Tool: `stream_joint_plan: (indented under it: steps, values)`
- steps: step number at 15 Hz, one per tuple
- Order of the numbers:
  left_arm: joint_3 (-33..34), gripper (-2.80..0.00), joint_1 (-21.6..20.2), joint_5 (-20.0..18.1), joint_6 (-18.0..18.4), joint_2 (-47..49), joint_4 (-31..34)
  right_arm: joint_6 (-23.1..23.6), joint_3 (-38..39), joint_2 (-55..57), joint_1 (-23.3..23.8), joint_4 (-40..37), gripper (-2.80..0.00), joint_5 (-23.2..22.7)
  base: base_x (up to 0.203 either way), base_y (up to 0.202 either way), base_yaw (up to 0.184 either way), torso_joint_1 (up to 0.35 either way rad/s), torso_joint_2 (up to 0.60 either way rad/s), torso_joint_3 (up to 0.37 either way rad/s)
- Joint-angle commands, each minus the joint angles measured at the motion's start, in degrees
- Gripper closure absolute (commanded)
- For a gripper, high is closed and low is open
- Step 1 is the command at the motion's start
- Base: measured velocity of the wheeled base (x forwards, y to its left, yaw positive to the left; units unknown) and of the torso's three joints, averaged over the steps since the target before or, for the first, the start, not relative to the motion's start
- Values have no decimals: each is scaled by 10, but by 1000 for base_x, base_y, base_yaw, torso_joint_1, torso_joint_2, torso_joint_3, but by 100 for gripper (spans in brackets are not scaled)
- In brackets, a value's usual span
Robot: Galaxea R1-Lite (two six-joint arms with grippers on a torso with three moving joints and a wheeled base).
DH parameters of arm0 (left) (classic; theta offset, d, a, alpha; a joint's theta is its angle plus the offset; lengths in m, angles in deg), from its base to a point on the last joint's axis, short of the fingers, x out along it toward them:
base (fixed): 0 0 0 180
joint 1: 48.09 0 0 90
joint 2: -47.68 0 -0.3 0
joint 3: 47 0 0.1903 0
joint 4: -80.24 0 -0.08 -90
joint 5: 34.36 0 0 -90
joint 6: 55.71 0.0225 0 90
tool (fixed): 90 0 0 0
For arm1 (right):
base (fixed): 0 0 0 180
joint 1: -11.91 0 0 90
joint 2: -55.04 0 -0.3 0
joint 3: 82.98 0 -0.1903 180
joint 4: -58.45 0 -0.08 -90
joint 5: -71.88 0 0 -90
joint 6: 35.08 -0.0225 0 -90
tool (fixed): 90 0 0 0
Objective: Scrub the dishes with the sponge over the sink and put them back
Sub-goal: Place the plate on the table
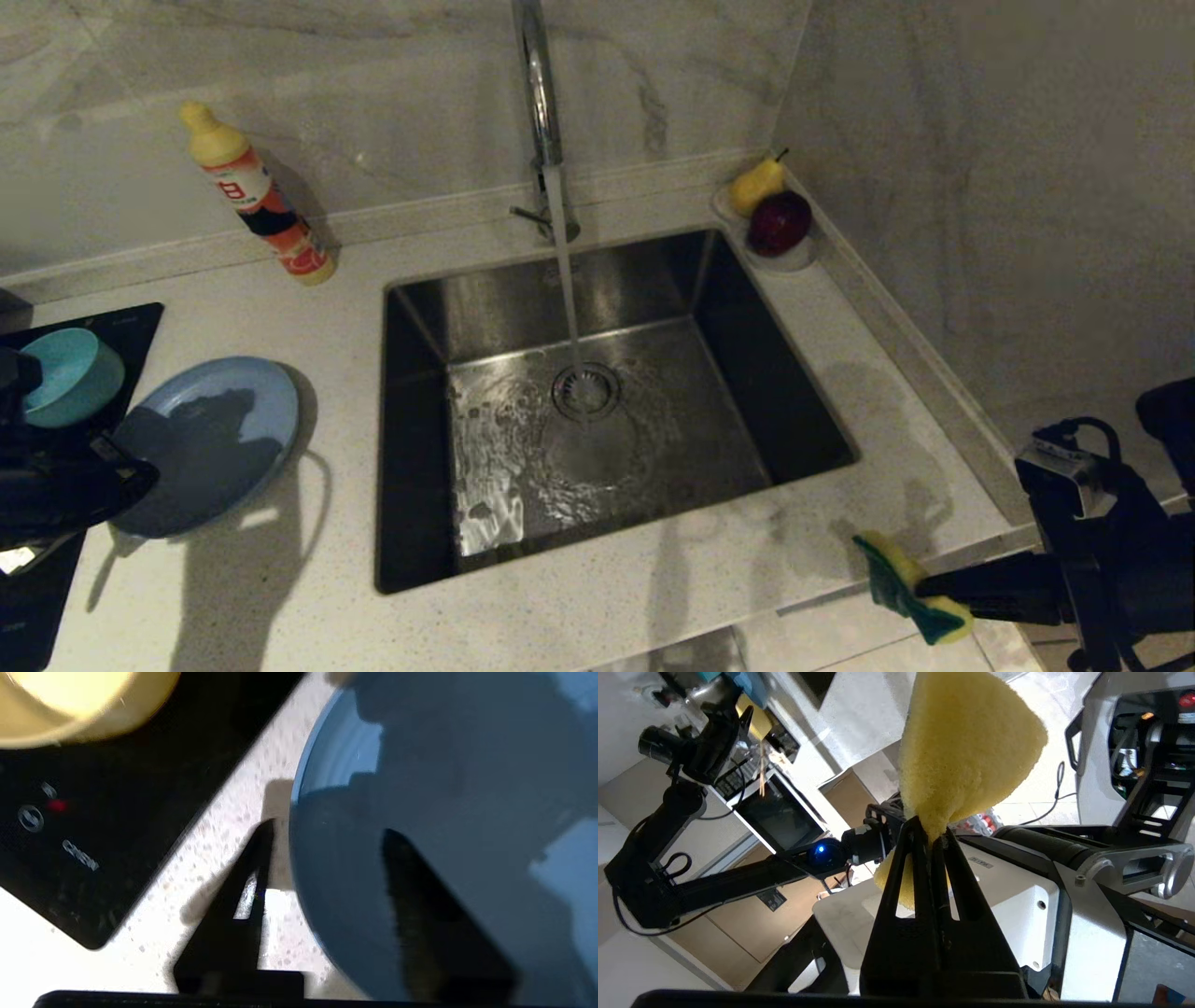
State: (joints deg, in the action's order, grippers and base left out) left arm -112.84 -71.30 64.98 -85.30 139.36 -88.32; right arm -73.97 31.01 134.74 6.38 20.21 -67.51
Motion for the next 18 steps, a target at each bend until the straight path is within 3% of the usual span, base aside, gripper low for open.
stream_joint_plan:
  steps: [1,5,6,9,10,16,18]
  values:
    - [-27,-280,-2,-2,-1,-15,4,-1,4,-14,-1,-1,0,-8,0,0,0,0,0,0]
    - [-82,-280,18,-65,43,-38,-3,14,5,-8,-1,0,0,-12,0,0,0,0,0,0]
    - [-91,-280,27,-97,57,-42,-3,15,5,-1,-2,0,0,-12,0,0,0,0,0,0]
    - [-107,-280,52,-245,94,-67,-28,25,2,6,-2,1,0,-11,0,0,0,0,0,0]
    - [-110,-280,62,-272,117,-82,-36,39,1,7,-2,0,0,-11,0,0,0,0,0,0]
    - [-70,-280,74,-287,134,-317,-23,50,-8,32,-3,0,0,-6,0,0,0,0,0,0]
    - [-42,-280,79,-350,134,-418,21,50,3,34,-3,0,0,-6,0,0,0,0,0,0]
